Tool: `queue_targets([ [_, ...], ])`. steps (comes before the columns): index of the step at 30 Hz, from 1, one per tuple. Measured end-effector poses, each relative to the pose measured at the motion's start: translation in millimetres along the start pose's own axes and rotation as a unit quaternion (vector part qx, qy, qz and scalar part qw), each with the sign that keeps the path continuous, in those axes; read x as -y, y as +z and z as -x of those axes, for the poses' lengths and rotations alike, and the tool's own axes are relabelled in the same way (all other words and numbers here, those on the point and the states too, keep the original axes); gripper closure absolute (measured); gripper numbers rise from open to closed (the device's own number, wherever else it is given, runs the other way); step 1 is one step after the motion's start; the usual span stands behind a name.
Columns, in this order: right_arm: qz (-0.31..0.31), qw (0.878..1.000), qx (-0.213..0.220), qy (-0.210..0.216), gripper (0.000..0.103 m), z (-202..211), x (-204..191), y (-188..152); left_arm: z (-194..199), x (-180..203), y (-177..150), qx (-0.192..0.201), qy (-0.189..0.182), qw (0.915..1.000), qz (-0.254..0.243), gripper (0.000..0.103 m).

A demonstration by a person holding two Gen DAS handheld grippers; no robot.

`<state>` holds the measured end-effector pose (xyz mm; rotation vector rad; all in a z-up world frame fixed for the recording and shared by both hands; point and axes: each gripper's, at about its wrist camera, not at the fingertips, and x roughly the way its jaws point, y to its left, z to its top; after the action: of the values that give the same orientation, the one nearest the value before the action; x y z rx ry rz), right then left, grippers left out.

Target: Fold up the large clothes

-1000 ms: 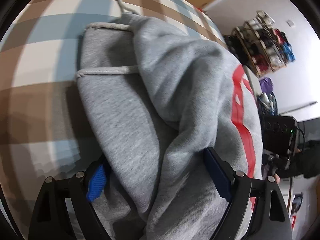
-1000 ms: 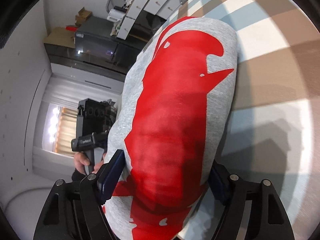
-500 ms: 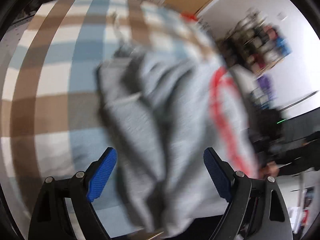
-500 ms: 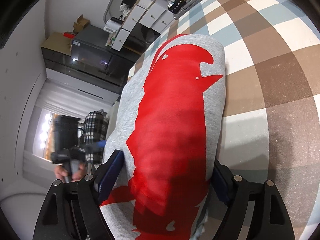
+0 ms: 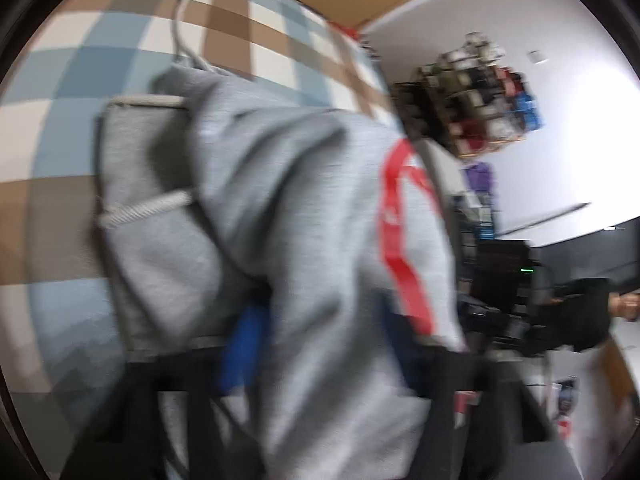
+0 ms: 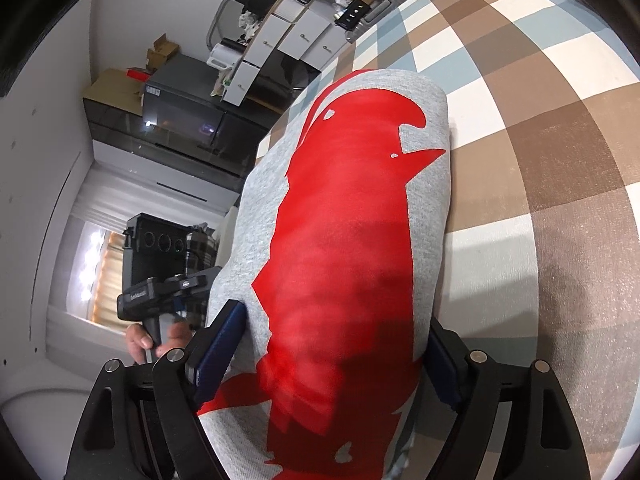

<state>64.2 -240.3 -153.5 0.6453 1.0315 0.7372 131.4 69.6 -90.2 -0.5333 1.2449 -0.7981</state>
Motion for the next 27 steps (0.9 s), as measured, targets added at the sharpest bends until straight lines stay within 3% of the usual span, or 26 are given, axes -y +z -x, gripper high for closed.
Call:
queue_targets([
  [2,0.0,1.0,-0.001,0.001,0.016,0,0,0,2,-2,-7,-0.001,0.016,0.9998,-0.01,0.088],
  [4,0.002,1.0,-0.001,-0.001,0.016,-1,-1,1,-1,-4,-14,-0.01,0.038,0.9989,-0.025,0.096],
  [9,0.005,1.0,0.0,-0.007,0.015,-1,-4,-1,12,-6,-20,0.019,0.03,0.9989,-0.03,0.1],
  [14,0.08,0.993,-0.018,-0.089,0.016,-9,-42,-8,36,-7,-23,0.037,0.035,0.9982,-0.033,0.101],
  [20,0.159,0.969,-0.036,-0.187,0.017,-26,-78,-15,34,-6,-21,0.043,0.053,0.9972,-0.032,0.101],
  [27,0.169,0.959,-0.038,-0.224,0.016,-36,-88,-15,8,-34,-23,0.043,0.057,0.9974,0.011,0.097],
])
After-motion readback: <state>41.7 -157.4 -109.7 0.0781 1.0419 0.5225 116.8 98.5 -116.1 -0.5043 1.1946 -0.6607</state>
